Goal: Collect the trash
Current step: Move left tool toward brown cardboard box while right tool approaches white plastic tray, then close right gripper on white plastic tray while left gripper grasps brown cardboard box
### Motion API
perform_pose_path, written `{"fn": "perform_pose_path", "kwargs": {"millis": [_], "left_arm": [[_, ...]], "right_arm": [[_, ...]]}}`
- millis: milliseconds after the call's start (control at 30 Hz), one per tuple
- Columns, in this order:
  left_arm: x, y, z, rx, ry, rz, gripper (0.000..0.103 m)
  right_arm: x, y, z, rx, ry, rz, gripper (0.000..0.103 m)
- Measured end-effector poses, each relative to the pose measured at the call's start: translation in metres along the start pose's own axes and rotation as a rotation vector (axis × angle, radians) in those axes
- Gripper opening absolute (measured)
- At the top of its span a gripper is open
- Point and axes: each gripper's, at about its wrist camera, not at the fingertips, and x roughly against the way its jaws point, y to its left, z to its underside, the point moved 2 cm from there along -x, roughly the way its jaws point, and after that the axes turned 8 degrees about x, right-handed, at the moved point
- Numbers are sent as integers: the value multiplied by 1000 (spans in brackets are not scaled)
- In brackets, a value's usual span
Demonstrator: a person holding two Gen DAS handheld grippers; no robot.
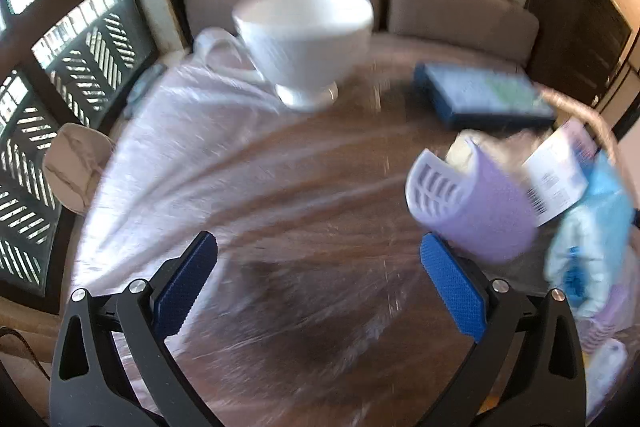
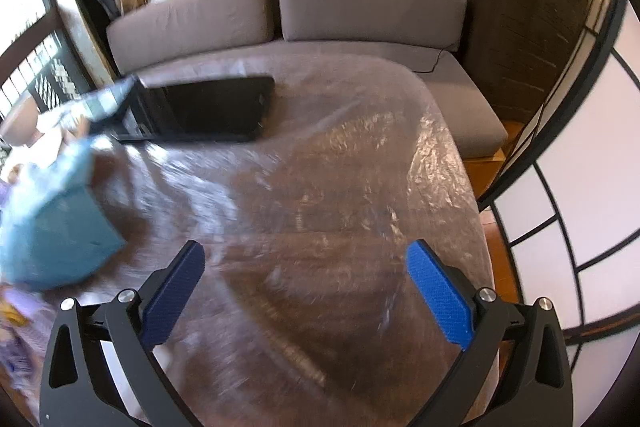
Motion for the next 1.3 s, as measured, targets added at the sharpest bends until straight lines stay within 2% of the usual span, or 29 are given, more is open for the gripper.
{"fn": "perform_pose_path", "kwargs": {"millis": [100, 167, 300, 367, 467, 567, 633, 800, 1000, 1067, 1200, 1300], "left_arm": [[45, -1, 6, -20, -70, 74, 102], [70, -7, 16, -45, -101, 112, 102], [96, -27, 45, -96, -96, 163, 102], [102, -37, 59, -122, -93, 169, 102], [100, -49, 76, -179, -79, 142, 102], [92, -56, 88, -192, -49, 161, 102], [87, -61, 96, -218, -42, 147, 102], [72, -62, 105, -255, -26, 103, 102], [62, -51, 106, -217, -23, 109, 102], [61, -50, 105, -216, -27, 105, 102], [62, -54, 105, -219, -37, 103, 102], [64, -58, 103, -222, -51, 98, 102]], "right_arm": [[37, 13, 7, -43, -65, -60, 99], [55, 27, 13, -62, -79, -88, 99], [64, 62, 23, -46, -66, -122, 99], [60, 75, 25, -20, -59, -104, 99], [46, 87, 32, -17, -20, -88, 99], [34, 91, 39, -47, 15, -97, 99], [27, 94, 42, -49, 30, -87, 99], [21, 99, 49, -26, 33, -46, 98], [23, 94, 58, 6, 20, -5, 92], [22, 94, 60, 17, 28, -7, 82], [23, 98, 62, 50, 23, -9, 76], [23, 102, 62, 76, 23, 12, 76]]}}
